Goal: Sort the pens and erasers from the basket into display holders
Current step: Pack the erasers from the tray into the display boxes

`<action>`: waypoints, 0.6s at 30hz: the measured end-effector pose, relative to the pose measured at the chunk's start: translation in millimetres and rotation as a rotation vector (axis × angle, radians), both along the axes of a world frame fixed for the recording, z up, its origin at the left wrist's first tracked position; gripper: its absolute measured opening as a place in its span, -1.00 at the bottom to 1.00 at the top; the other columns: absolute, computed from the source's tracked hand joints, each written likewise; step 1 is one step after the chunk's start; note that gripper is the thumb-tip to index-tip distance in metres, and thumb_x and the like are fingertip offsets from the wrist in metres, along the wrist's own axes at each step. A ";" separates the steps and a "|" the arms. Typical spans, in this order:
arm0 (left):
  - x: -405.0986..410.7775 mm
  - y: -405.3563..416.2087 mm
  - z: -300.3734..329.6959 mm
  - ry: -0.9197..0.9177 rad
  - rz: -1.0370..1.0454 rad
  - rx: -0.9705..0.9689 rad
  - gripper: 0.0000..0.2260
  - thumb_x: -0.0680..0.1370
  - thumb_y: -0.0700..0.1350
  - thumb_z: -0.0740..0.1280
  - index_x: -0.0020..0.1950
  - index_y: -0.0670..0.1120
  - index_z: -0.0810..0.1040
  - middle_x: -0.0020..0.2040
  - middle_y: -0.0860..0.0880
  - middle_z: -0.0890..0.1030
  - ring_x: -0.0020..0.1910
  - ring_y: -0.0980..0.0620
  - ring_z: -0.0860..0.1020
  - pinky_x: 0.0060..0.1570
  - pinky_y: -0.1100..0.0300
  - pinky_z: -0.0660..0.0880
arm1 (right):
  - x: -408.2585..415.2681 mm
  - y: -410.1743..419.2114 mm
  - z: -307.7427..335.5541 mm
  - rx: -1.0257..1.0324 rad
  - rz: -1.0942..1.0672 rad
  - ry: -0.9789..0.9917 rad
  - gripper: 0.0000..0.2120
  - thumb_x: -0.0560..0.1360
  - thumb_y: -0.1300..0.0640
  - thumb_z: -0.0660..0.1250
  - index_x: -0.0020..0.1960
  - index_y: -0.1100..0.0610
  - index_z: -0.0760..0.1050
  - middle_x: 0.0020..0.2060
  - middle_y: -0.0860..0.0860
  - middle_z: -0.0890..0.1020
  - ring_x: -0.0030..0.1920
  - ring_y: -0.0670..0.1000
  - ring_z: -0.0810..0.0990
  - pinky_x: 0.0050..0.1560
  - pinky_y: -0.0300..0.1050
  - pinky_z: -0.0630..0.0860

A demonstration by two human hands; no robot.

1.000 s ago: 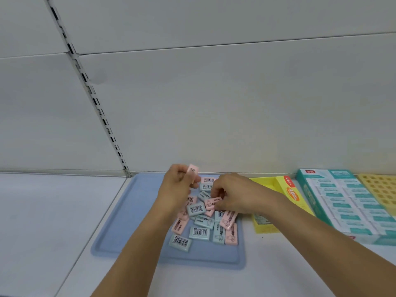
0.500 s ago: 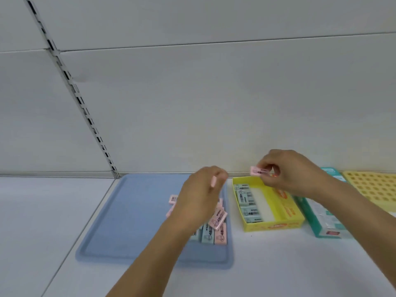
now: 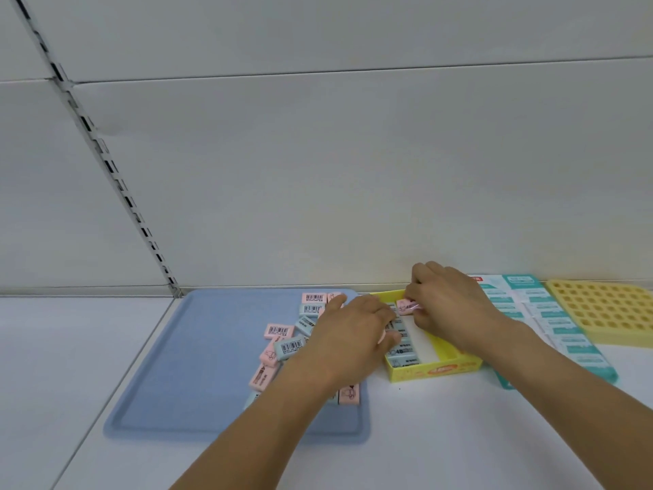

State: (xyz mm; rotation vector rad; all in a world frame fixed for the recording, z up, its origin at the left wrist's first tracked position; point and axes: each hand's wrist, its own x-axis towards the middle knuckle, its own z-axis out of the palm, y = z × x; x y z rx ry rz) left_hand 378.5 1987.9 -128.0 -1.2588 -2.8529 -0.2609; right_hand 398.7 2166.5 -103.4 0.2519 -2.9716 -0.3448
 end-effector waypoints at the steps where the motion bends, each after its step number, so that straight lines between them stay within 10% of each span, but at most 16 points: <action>1: -0.3 0.1 -0.3 0.001 -0.002 0.007 -0.62 0.65 0.10 0.09 0.41 0.00 0.40 0.36 0.06 0.44 0.40 0.06 0.30 0.43 -0.03 0.13 | -0.1 0.9 -1.4 -0.020 0.005 0.012 -0.80 0.50 0.13 0.23 0.05 0.07 0.58 0.03 0.02 0.47 0.07 0.07 0.44 -0.11 -0.07 0.30; 18: 4.1 -3.9 4.5 -0.053 0.008 0.035 -0.61 0.66 0.07 0.09 0.45 -0.02 0.38 0.43 0.03 0.40 0.47 0.07 0.25 0.40 0.03 0.20 | 5.0 0.8 -7.1 -0.261 -0.179 0.014 -0.74 0.58 -0.08 0.22 -0.11 -0.01 0.62 -0.07 -0.03 0.36 0.06 0.02 0.39 -0.26 -0.11 0.24</action>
